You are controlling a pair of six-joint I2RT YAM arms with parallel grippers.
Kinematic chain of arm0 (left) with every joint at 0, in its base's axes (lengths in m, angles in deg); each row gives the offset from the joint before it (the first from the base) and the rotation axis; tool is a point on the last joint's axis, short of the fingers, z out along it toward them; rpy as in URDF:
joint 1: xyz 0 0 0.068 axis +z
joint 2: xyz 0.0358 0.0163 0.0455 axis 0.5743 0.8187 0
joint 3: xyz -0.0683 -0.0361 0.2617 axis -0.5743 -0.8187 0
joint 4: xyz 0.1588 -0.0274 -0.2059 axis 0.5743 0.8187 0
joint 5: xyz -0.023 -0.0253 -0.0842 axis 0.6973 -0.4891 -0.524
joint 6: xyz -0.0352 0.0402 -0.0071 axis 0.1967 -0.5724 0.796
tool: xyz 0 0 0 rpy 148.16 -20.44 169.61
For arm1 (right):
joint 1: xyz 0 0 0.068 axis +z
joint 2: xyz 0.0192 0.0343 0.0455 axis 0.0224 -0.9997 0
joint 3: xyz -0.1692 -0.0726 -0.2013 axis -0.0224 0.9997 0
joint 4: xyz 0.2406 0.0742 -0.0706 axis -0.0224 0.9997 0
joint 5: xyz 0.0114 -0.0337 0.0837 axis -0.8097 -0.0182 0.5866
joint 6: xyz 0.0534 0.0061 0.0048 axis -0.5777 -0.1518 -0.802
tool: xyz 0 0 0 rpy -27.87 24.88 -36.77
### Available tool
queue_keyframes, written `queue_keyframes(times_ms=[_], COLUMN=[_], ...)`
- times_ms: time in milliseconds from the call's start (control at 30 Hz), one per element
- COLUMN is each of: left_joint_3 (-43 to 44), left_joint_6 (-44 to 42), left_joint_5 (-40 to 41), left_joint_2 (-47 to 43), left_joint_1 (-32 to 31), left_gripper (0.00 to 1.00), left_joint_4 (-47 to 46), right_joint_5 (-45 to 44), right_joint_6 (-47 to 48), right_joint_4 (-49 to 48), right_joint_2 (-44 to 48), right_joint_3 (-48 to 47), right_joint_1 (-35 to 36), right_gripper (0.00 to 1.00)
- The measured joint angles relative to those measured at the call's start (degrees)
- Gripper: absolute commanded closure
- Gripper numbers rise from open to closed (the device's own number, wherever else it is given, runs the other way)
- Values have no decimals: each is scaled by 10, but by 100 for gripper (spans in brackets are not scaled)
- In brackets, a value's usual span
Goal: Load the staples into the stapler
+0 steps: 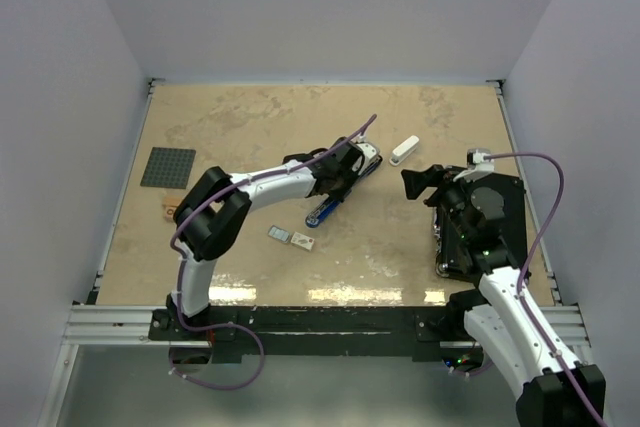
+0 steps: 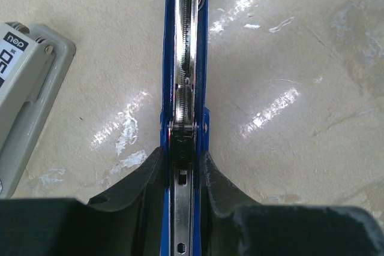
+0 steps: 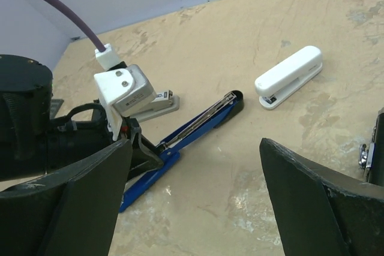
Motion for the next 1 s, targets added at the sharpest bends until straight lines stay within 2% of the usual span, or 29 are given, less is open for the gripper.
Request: queue_keyframes(times_ms=[67,267,300,367,400,567,800,1000], left_joint_3=[5,11,11,12,12,7,-73,-182], left_joint_6=[10,35,39,43,46,59,79,89], left_joint_5=[5,11,11,12,12,12,7,-9], left_joint_2=[8,21,21,21,21,2,-159,-292], left_joint_1=[2,5,5,7,8,14,35,59], left_gripper=[100,73,66,59,50,34,29,36], left_joint_4=[5,13,14,15,15,14,7,26], right_joint_5=[-4,-7,-7,-6,-5,0,14,14], right_joint_6=[5,10,11,13,13,14,19,39], right_joint_4=[8,33,37,44,47,58,82,106], right_joint_2=[0,0,0,0,-1,-17,-87,-106], right_joint_3=[-6,-10,-10,-12,-14,-26,-56,-79], right_joint_1=[1,4,4,4,4,5,5,5], right_gripper=[5,2,2,2,2,1,2,2])
